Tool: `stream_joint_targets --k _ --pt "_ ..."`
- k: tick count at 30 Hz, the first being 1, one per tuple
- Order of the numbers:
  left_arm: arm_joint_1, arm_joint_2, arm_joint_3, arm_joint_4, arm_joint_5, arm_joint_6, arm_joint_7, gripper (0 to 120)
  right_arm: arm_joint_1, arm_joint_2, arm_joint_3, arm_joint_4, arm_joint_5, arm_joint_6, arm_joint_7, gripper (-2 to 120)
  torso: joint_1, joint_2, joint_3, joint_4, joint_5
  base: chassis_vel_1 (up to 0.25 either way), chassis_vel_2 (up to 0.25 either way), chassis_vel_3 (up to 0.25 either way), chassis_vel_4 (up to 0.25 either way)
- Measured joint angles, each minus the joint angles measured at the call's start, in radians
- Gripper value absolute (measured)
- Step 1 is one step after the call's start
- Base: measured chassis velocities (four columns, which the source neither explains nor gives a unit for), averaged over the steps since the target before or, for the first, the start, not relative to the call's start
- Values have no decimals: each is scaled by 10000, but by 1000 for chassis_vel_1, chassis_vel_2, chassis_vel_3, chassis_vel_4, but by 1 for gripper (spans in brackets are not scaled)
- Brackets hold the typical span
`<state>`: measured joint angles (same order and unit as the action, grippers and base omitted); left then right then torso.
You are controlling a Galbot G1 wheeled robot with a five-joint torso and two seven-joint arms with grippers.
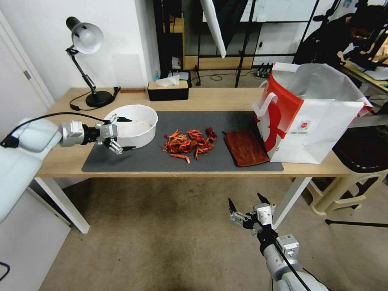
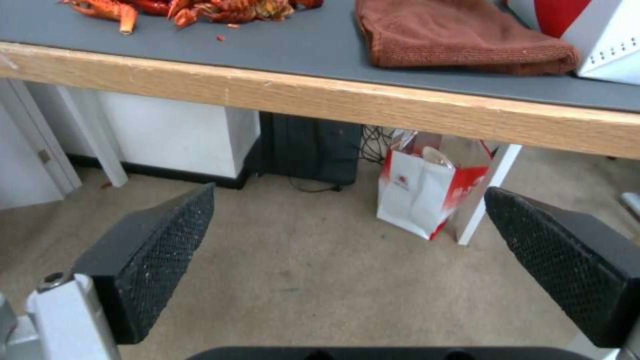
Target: Sweep shrimp from table into container with towel, then put container into takeout bag.
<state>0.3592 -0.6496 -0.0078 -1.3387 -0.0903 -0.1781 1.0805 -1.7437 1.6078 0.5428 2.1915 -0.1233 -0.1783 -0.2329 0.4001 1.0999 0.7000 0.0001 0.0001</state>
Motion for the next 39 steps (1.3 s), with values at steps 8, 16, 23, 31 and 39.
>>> stream_joint_targets --k 8,16,23,31,39 --pt "-1209 -356 889 649 825 -268 717 100 -8 2 91 7 68 15 1 100 0 -1 1 0 -2 0 0 0 0" --pt "-1931 -436 1564 841 1704 -770 1170 100 18 3 149 -99 147 49 41 100 -1 0 0 0 0 0 0 0 0" --pt "-2351 -677 1979 1190 2116 -975 1417 93 53 2 161 -158 161 52 59 100 -1 0 1 -1 -1 0 0 0 0" --pt "-2594 -844 2263 1486 2672 -1311 1846 64 20 3 192 -189 172 81 77 100 -2 0 1 -1 -1 0 0 0 0" --pt "-2672 -844 2449 1478 2731 -1387 2137 35 8 3 193 -200 180 88 118 100 -2 1 0 -1 -1 0 0 0 0"
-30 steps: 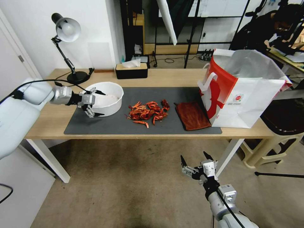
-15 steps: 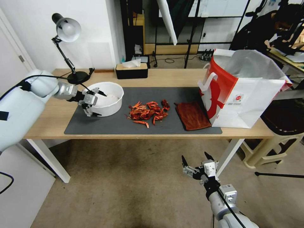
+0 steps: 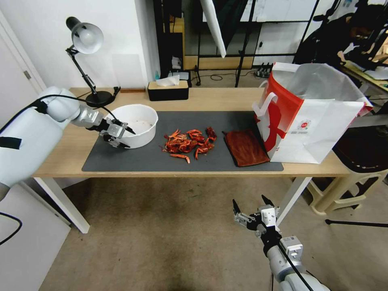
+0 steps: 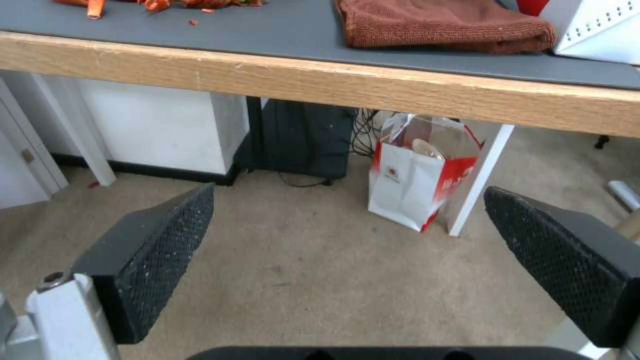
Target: Sweep shrimp from table into container with towel, then put container into takeout bag.
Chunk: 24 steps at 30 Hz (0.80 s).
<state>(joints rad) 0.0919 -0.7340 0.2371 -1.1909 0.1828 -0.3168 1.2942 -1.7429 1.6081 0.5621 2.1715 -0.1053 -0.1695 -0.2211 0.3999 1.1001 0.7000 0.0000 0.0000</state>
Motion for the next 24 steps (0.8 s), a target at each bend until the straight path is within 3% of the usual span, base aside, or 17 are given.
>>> stream_joint_targets --k 11,19,24 --pt "127 98 4 -113 39 -66 281 0 -44 0 -17 -4 -5 22 28 100 0 0 0 1 0 0 0 0 0" --pt "406 361 -375 -409 17 -194 254 0 -49 0 -67 -33 -31 33 30 100 1 0 0 0 0 0 0 0 0" --pt "837 828 -854 -1038 -36 -408 86 0 -56 -1 -99 -41 -52 41 31 100 1 0 -1 2 0 0 0 0 0"
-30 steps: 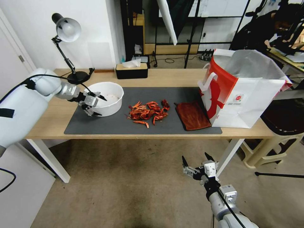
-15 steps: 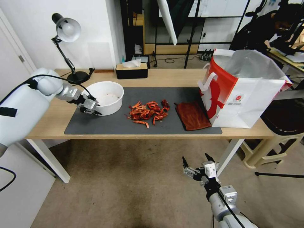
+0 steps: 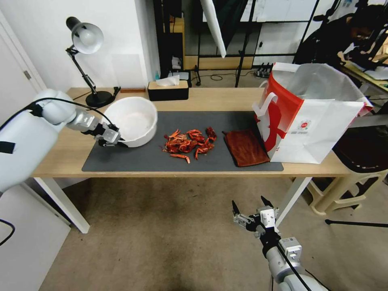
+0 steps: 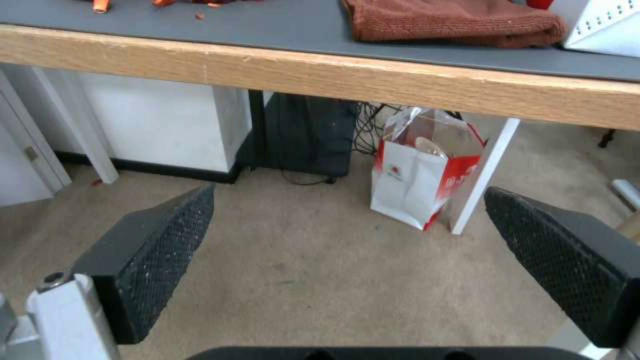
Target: Sweep shrimp from table into container with towel, then put container into takeout bag.
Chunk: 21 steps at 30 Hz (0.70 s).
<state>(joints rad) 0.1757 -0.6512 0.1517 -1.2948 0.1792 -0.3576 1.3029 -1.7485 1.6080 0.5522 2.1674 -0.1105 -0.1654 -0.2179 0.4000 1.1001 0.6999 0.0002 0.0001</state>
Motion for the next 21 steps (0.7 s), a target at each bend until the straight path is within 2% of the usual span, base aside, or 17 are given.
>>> stream_joint_targets --k 2,4,5,8,9,10,11,12,14,16,17,19,20,21 --pt "290 202 -217 -355 -28 -75 -53 0 -7 0 -24 0 -17 1 0 100 -1 0 0 0 -3 0 0 0 0" --pt "848 503 -618 -1087 -63 -253 -117 0 -19 1 -72 8 -43 2 0 100 -1 0 0 -1 -2 0 0 0 0" --pt "848 503 -618 -1087 -63 -253 -117 0 -19 1 -72 8 -43 2 0 100 -1 0 0 -1 -2 0 0 0 0" --pt "1730 991 -1195 -2286 -277 -333 -199 0 -36 1 -105 36 -82 1 3 100 0 0 0 -4 0 0 0 0 0" --pt "1730 991 -1195 -2286 -277 -333 -199 0 -36 1 -105 36 -82 1 3 100 0 0 0 -4 0 0 0 0 0" --pt "1952 1111 -1316 -2573 -331 -349 -206 0 -46 1 -116 42 -89 1 3 100 -1 0 -1 -1 0 0 0 0 0" --pt "2432 1397 -1576 -3213 -496 -386 -209 0 -73 0 -128 56 -103 2 5 100 0 0 0 0 -4 0 0 0 0" --pt "2648 1512 -1751 -3524 -589 -405 -213 0 -82 -1 -134 59 -107 1 6 100 -1 0 0 -1 -4 0 0 0 0" --pt "2785 1581 -1861 -3710 -626 -410 -214 0 -87 1 -137 65 -109 2 7 100 0 0 -1 -2 -3 0 0 0 0" --pt "3727 2082 -2539 -5152 -945 -466 -222 0 -118 -1 -148 100 -116 2 11 100 -1 0 -1 0 -1 0 0 0 0" --pt "3727 2082 -2539 -5152 -945 -466 -222 0 -118 -1 -148 100 -116 2 11 100 -1 0 -1 0 -1 0 0 0 0" --pt "4511 2409 -2945 -6389 -1139 -539 -228 0 -140 0 -156 128 -121 3 11 100 -1 0 -2 0 4 0 0 0 0" --pt "4511 2409 -2945 -6389 -1139 -539 -228 0 -140 0 -156 128 -121 3 11 100 -1 0 -2 0 4 0 0 0 0" --pt "4812 2451 -2999 -6819 -1153 -573 -227 0 -172 -1 -146 147 -125 7 11 100 -1 0 -1 0 2 0 0 0 0"
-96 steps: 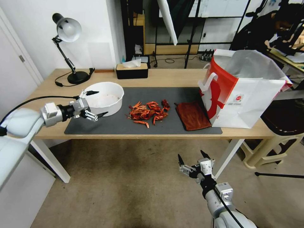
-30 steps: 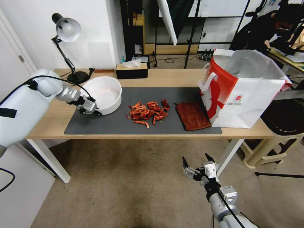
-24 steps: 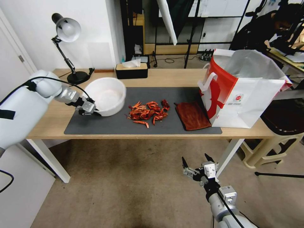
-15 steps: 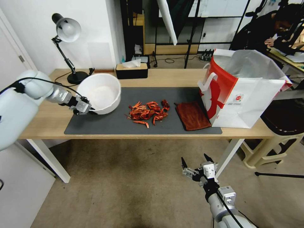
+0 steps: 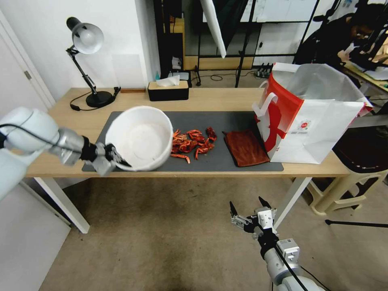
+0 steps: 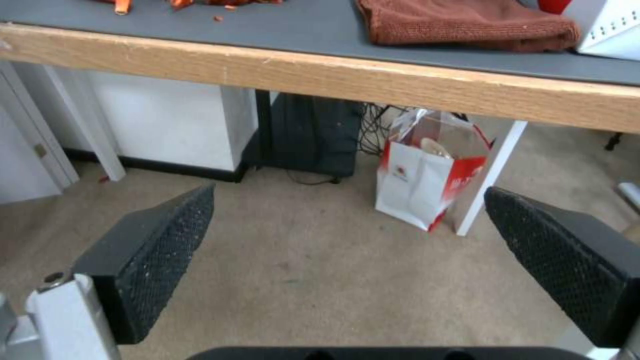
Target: Sweep shrimp from table into container with towel, then put container into takeout bag.
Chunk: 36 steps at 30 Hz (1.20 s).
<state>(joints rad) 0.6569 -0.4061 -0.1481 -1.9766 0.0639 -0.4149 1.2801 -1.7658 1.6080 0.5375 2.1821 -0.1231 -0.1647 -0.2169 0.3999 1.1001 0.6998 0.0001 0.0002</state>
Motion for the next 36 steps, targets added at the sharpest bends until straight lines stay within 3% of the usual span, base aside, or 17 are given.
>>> stream_joint_targets --k 2,7,10,15,17,19,29,36 --pt "484 -4 -9 -691 26 -33 30 0 -71 2 68 68 -9 25 3 100 0 0 1 -6 0 0 0 0 0" --pt "1283 -34 -98 -1427 263 -55 122 0 -108 2 127 134 -12 29 4 100 0 0 1 -1 0 0 0 0 0" --pt "2251 -73 -154 -1932 724 -167 270 0 -134 1 198 208 -11 30 5 100 0 0 1 -1 -1 0 0 0 0" --pt "3219 -254 -161 -2007 1432 -418 368 0 -144 0 246 263 -1 30 5 100 1 -2 2 -1 -2 0 0 0 0" --pt "3295 -275 -159 -2005 1491 -432 372 0 -145 0 251 265 0 30 5 100 0 -2 1 -1 -2 0 0 0 0" --pt "3892 -496 -82 -1855 1944 -552 431 0 -149 1 290 272 22 29 5 100 0 -2 1 -1 0 0 0 0 0" --pt "4294 -791 21 -1460 2311 -649 489 0 -122 1 319 273 75 12 1 100 0 -1 2 0 -2 0 0 0 0" --pt "4204 -1278 316 -653 2656 -742 552 0 -113 2 352 305 127 -11 -3 100 0 -1 2 -2 -1 0 0 0 0"
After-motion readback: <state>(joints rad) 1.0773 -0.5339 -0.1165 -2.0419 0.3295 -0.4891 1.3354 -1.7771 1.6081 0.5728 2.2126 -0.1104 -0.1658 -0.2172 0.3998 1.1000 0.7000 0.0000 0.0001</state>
